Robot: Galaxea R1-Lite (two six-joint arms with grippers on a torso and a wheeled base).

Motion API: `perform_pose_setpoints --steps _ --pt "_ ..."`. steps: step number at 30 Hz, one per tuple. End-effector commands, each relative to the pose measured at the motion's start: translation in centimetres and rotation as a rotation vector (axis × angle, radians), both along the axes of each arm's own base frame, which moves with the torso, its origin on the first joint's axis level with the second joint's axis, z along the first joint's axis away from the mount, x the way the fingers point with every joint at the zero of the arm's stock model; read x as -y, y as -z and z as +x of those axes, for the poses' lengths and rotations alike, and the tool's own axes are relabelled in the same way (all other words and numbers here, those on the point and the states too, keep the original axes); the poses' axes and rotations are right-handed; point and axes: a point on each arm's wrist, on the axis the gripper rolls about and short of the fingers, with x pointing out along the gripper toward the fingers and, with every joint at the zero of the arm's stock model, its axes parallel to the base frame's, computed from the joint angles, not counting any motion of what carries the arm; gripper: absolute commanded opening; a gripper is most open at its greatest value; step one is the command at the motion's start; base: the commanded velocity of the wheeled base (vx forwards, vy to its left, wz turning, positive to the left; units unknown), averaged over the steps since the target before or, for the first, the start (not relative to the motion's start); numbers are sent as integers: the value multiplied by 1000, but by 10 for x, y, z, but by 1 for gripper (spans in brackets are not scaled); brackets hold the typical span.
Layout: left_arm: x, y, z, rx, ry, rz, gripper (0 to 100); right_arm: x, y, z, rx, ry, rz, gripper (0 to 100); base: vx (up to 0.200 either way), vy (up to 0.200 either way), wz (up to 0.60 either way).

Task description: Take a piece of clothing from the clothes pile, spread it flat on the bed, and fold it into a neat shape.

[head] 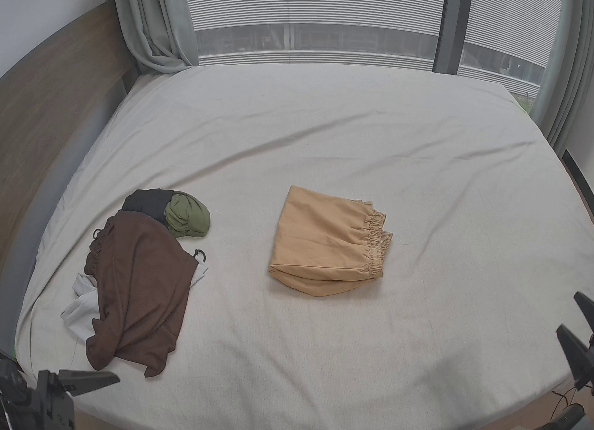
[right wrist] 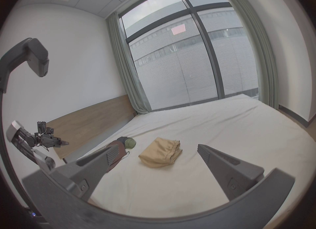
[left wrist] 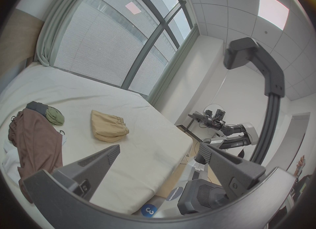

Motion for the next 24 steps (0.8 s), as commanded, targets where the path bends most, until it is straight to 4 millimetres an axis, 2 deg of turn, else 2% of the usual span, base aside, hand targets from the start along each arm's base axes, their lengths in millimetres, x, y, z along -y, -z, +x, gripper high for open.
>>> perform_pose_setpoints --steps 1,3,5,7,14,17,20,24 --pt "-13 23 -50 175 -109 -49 100 2 19 -45 101 -74 13 100 0 0 0" --pt "-13 33 -53 167 -166 -33 100 2 23 -44 87 -54 -8 100 0 0 0" --pt "-13 35 -52 172 -184 -9 100 3 30 -41 78 3 -40 100 0 0 0" --pt "-14 34 -51 186 -234 -2 100 5 41 -37 66 107 -84 100 0 0 0" --pt "-14 39 -49 213 -473 92 100 13 49 -35 -15 466 -143 100 0 0 0" --pt "-14 48 -54 225 -565 125 100 13 53 -35 -58 483 -149 100 0 0 0" --pt "-14 48 -55 239 -595 133 100 13 53 -35 -55 495 -159 100 0 0 0" --pt "-18 47 -53 250 -739 153 100 12 55 -43 41 574 -222 100 0 0 0"
